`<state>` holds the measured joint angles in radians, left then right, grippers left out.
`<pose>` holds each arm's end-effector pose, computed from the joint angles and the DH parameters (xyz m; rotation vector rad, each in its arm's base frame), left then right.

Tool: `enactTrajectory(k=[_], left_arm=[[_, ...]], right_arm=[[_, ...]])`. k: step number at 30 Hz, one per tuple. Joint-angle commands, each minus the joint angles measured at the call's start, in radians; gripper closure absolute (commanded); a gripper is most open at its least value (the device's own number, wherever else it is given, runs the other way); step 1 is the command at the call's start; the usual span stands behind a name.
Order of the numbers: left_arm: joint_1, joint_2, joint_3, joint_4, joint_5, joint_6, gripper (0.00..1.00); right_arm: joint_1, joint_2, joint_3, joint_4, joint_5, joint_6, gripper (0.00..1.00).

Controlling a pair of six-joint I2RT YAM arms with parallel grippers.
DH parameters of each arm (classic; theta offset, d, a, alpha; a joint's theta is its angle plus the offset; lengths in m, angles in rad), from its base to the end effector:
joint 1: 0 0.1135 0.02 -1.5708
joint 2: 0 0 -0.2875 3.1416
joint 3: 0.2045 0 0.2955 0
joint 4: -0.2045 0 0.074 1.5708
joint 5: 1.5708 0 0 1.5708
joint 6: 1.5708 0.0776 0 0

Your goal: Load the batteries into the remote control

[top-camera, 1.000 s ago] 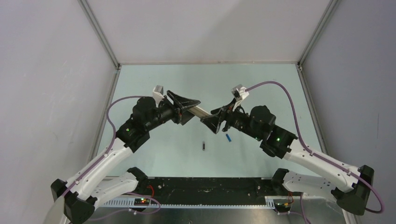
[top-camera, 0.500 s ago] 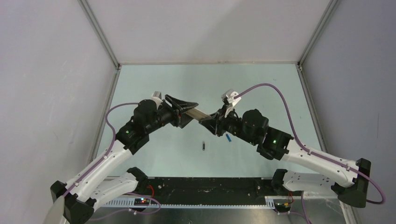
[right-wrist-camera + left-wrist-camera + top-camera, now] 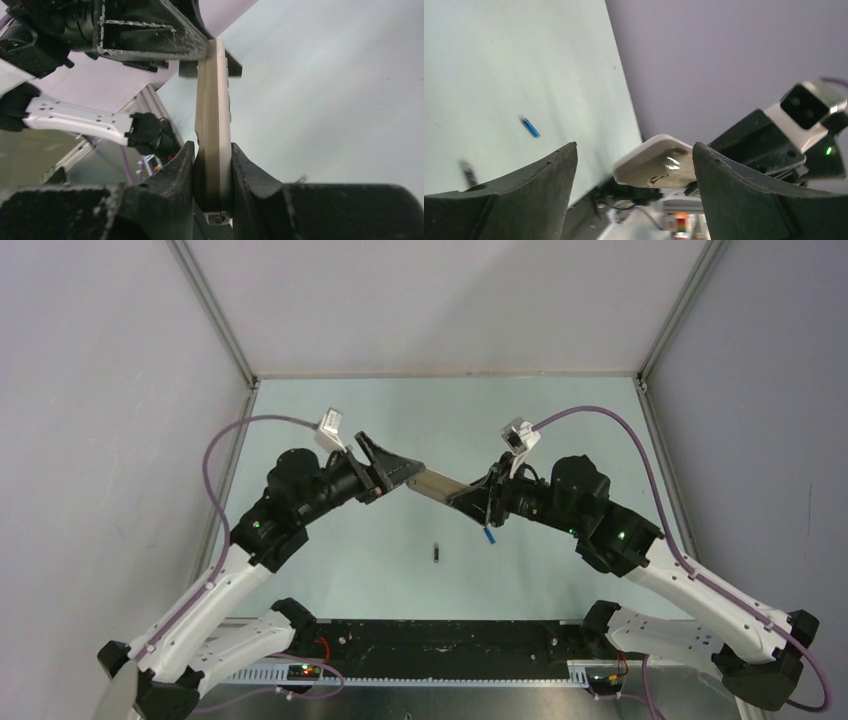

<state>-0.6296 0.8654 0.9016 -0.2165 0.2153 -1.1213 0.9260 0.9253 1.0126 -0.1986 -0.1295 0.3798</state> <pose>0.2068 -0.1712 0.3760 -0.3092 1.9665 -1.4072 0.1603 0.2299 0.4114 -0.5858 1.7046 1.0704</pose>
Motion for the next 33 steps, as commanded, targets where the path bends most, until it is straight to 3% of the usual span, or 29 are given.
enactTrajectory(k=[1, 3, 7, 11, 15, 29, 31, 33], left_arm=[[0.007, -0.086, 0.076, -0.025, 0.027, 0.504, 0.09], [0.005, -0.126, 0.084, -0.027, 0.079, 0.616, 0.02], [0.006, -0.117, 0.103, -0.038, 0.299, 0.729, 0.0], [0.006, -0.037, 0.107, -0.05, 0.5, 0.773, 0.0], [-0.002, 0.053, 0.097, -0.058, 0.612, 0.785, 0.02], [-0.041, 0.093, 0.008, -0.075, 0.815, 0.84, 0.23], [-0.045, 0.101, 0.007, -0.074, 0.817, 0.839, 0.28], [-0.05, 0.114, 0.003, -0.076, 0.822, 0.836, 0.39]], right_arm=[[-0.054, -0.031, 0.055, -0.051, -0.25, 0.083, 1.0], [-0.076, -0.026, 0.055, -0.074, -0.336, 0.086, 1.0], [-0.103, 0.004, 0.058, -0.12, -0.474, 0.058, 1.0], [-0.12, 0.056, 0.075, -0.152, -0.582, 0.014, 1.0], [-0.138, 0.102, 0.098, -0.173, -0.679, -0.025, 1.0], [-0.195, 0.169, 0.146, -0.325, -0.858, -0.167, 1.0], [-0.196, 0.173, 0.148, -0.318, -0.869, -0.164, 1.0], [-0.195, 0.174, 0.149, -0.304, -0.876, -0.157, 1.0]])
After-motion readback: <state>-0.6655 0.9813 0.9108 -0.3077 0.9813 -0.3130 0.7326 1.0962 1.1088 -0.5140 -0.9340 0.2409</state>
